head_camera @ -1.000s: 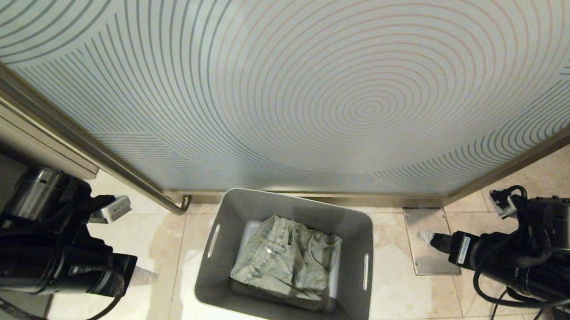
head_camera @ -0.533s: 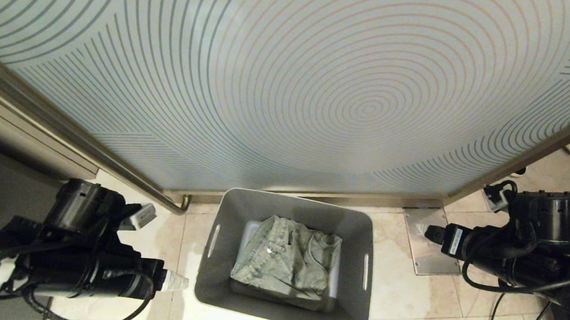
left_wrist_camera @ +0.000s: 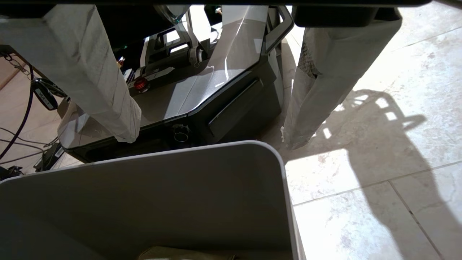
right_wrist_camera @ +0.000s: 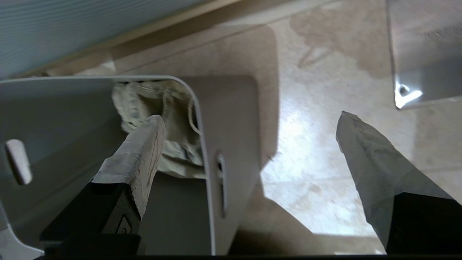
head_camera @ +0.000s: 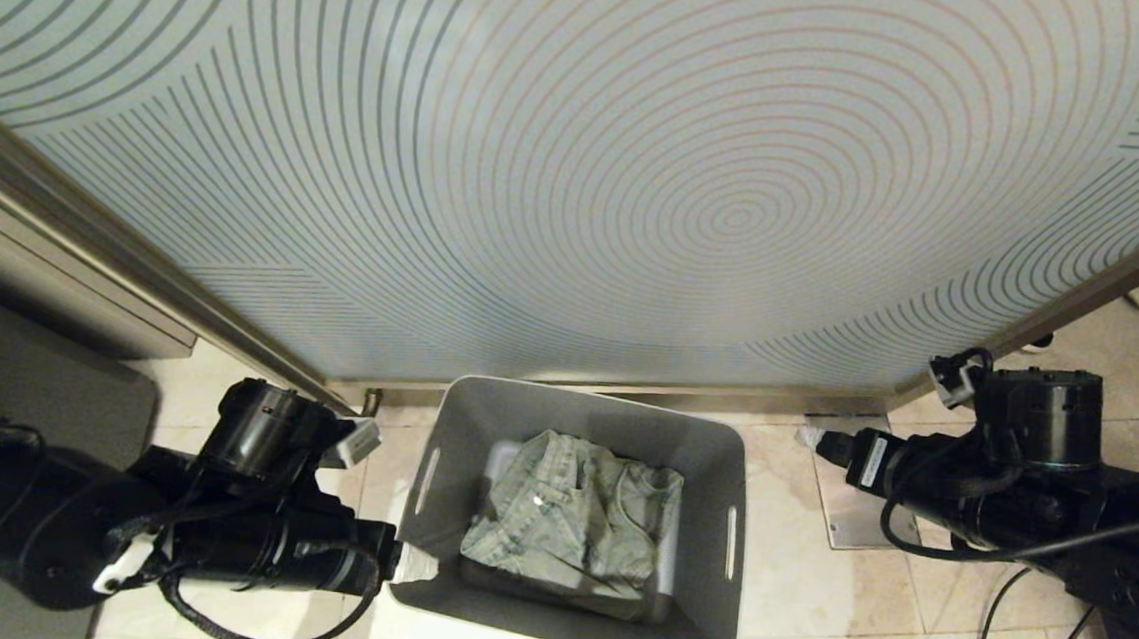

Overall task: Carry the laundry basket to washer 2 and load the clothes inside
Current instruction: Pick up the clothes basket and put it beside the washing machine

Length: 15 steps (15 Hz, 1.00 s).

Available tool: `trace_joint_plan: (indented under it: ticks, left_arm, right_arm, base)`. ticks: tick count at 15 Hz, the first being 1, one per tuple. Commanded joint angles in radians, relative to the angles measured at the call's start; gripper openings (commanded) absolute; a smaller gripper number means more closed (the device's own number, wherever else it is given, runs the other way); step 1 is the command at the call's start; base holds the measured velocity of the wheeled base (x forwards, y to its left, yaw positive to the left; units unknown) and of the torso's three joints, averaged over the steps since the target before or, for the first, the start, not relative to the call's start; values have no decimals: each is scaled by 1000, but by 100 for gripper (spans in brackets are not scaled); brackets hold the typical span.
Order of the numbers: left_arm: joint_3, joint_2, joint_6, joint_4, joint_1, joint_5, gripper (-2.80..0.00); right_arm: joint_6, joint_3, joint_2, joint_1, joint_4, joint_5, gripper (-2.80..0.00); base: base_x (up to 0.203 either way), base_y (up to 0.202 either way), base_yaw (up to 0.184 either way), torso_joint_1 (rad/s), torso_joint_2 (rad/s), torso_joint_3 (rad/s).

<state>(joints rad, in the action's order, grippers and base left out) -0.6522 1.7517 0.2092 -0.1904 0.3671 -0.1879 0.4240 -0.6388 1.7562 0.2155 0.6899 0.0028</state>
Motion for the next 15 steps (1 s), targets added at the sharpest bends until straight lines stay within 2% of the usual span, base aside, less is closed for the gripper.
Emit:
trace_joint_plan:
  ticks: [1, 3, 5, 7, 10, 15]
  left_arm:
    - [-3, 40, 2, -4, 4, -1, 0]
    - [-6, 53, 5, -13, 6, -1, 0]
    - [-6, 72, 7, -75, 7, -1, 0]
    - [-18, 83, 10, -95, 17, -1, 0]
    - [-63, 123, 49, -102, 35, 0, 0]
    - [-109, 175, 61, -198, 52, 36, 0]
  right_arm:
    - [5, -6, 38, 16, 24, 2, 0]
    - [20, -26, 80, 52, 38, 2, 0]
    - [25, -45, 93, 80, 39, 2, 0]
    - [27, -47, 92, 91, 37, 0, 0]
    - [27, -45, 92, 104, 37, 2, 0]
    - [27, -33, 80, 117, 36, 2, 0]
  base:
    - [0, 0, 0, 0, 0, 0]
    - [0, 0, 0, 0, 0, 0]
    - [0, 0, 0, 0, 0, 0]
    - [0, 0, 0, 0, 0, 0]
    - [0, 0, 0, 0, 0, 0]
    - [0, 0, 0, 0, 0, 0]
